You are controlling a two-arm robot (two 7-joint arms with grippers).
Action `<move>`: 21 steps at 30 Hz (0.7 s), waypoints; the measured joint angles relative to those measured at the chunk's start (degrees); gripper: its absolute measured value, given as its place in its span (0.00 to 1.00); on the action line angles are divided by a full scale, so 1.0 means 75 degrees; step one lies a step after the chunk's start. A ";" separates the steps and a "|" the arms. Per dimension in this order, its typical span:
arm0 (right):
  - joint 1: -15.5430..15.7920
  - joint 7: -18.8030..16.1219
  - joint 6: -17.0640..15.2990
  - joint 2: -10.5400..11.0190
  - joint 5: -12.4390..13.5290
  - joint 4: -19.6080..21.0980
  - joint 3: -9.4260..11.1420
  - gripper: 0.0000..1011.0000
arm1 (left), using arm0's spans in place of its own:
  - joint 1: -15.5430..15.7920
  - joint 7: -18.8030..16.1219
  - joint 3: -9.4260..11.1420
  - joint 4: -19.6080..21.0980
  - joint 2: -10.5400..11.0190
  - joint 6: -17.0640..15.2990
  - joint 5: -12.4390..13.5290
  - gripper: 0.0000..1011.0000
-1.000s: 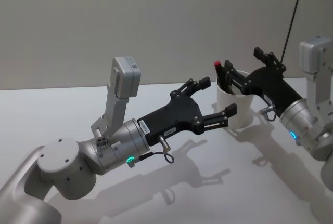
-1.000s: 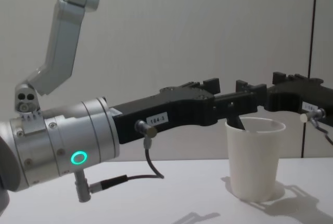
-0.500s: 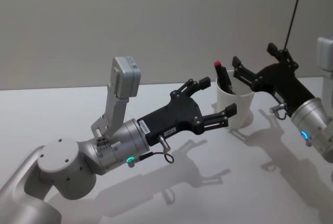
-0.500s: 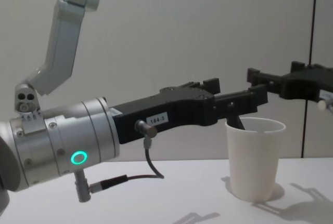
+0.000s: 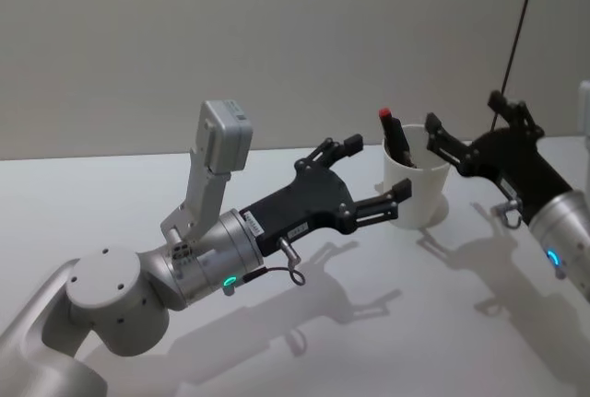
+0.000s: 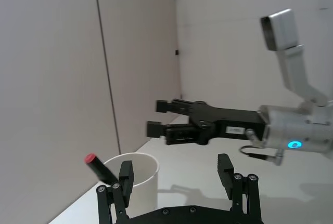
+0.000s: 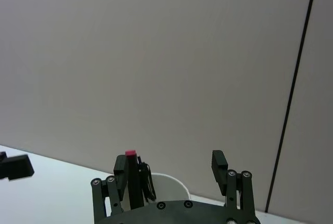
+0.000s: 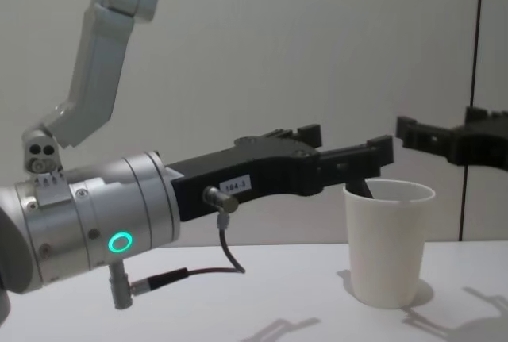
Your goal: Place the pen into the pen holder.
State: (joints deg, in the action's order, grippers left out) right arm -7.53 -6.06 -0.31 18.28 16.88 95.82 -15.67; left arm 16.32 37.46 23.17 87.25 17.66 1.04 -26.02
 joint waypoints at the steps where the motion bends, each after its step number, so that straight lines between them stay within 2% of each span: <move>1: 0.0060 0.0014 -0.0011 0.0008 -0.0002 0.0039 0.0020 0.99 | -0.0005 -0.0069 0.0006 0.0014 0.0008 -0.0004 0.0027 0.99; 12: 0.0931 0.0254 -0.0188 0.0123 -0.0041 0.0606 0.0305 0.99 | -0.0092 -0.1221 0.0098 0.0204 0.0142 -0.0066 0.0485 0.99; 21: 0.1109 0.0303 -0.0224 0.0144 -0.0053 0.0717 0.0364 0.99 | -0.0153 -0.2037 0.0163 0.0337 0.0238 -0.0110 0.0804 0.99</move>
State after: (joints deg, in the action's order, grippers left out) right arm 0.79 -3.79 -1.99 19.36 16.48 101.19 -12.94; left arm 15.17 22.18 24.40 89.78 19.44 0.21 -19.99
